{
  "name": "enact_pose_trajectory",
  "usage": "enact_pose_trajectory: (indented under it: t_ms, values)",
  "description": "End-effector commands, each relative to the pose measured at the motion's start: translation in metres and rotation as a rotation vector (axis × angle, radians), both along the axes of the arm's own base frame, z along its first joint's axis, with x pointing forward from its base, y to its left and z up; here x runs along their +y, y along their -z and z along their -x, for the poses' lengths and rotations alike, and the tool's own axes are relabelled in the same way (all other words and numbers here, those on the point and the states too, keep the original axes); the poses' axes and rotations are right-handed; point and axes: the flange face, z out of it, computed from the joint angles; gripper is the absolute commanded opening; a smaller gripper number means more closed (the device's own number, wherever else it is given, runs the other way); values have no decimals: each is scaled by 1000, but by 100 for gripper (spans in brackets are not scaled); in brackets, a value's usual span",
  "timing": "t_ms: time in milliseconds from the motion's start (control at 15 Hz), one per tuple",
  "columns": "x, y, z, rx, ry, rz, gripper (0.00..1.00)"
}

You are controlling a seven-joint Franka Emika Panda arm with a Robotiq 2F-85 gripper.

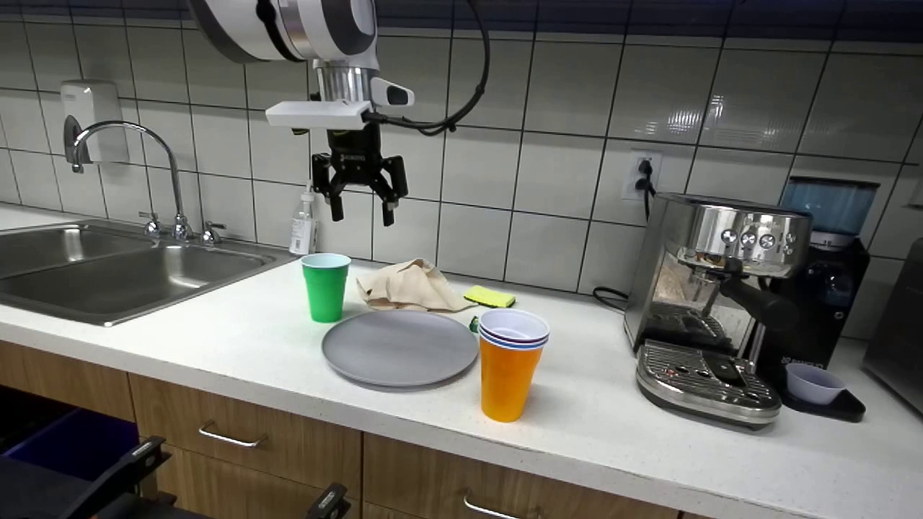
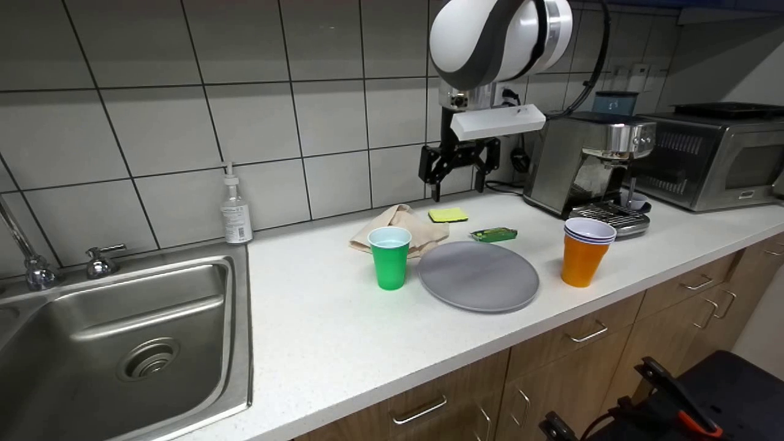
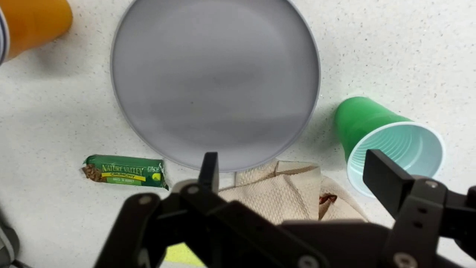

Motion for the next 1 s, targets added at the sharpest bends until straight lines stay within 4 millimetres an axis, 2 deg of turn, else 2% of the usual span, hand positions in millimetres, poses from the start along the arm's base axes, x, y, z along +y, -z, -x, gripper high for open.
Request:
enact_pose_trajectory:
  t_ms: [0,400,933]
  values:
    - [16,2,-21,11,14,13,100]
    - [35,12,-36,21,-15,33,100]
    - [59,26,-44,43,-65,42,100]
